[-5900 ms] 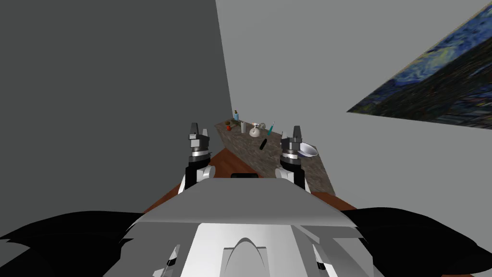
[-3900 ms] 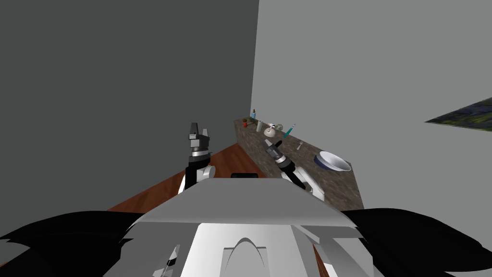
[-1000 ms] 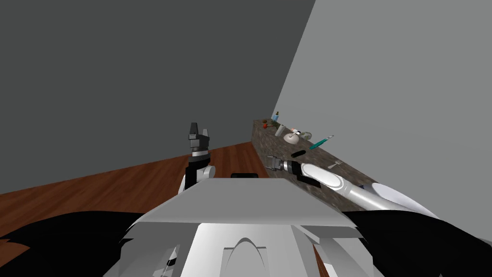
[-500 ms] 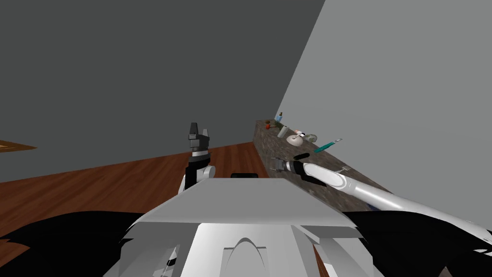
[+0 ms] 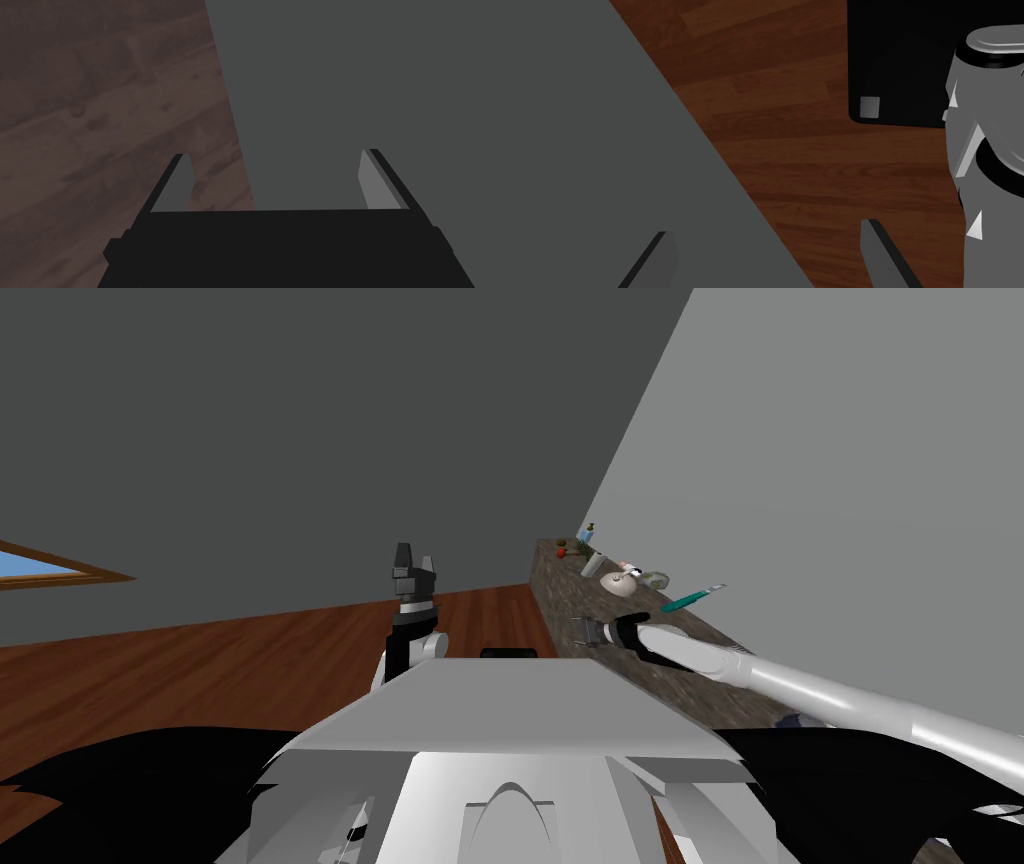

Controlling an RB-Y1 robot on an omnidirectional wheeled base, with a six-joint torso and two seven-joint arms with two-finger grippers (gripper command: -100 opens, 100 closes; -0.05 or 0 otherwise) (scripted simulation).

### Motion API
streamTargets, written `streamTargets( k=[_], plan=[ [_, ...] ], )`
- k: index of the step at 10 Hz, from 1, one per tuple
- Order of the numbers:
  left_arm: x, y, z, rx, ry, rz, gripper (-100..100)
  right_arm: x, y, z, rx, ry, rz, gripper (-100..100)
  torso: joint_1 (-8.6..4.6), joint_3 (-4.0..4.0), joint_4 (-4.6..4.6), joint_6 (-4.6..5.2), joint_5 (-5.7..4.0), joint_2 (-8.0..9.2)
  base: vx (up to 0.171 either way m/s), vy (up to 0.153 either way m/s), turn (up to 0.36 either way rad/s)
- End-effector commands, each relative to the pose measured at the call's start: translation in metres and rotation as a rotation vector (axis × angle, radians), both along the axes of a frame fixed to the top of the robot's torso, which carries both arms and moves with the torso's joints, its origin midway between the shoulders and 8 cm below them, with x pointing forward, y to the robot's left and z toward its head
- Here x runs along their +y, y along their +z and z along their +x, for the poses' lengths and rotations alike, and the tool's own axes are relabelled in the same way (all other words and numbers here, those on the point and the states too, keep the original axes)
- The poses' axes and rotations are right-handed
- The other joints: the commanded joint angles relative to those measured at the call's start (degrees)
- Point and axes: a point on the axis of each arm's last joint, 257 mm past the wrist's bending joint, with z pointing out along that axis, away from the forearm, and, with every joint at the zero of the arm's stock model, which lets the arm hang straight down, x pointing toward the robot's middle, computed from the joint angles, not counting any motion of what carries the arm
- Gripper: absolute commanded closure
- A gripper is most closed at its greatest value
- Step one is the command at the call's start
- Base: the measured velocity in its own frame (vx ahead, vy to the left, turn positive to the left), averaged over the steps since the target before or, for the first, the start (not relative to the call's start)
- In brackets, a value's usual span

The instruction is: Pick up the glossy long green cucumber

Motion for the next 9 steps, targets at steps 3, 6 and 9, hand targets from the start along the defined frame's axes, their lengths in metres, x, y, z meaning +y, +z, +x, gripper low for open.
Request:
streamTargets(
  k=[3, 6, 9],
  plan=[
    [0.000, 0.000, 0.000, 0.000, 0.000, 0.000, 0, -0.031, -0.004, -0.001, 0.010, 0.027, -0.109, -100, 0.00, 0.00, 0.00, 0.01, 0.00, 0.01, -0.004, -0.061, 0.078],
    [0.000, 0.000, 0.000, 0.000, 0.000, 0.000, 0, -0.072, -0.005, -0.002, 0.022, 0.050, -0.237, -100, -0.06, 0.01, 0.00, 0.03, -0.04, 0.01, -0.001, -0.083, 0.081],
    [0.000, 0.000, 0.000, 0.000, 0.000, 0.000, 0, -0.110, -0.003, -0.004, 0.036, 0.062, -0.348, -100, -0.11, -0.01, -0.01, 0.02, -0.04, -0.02, 0.004, -0.101, 0.079]
  ],
)
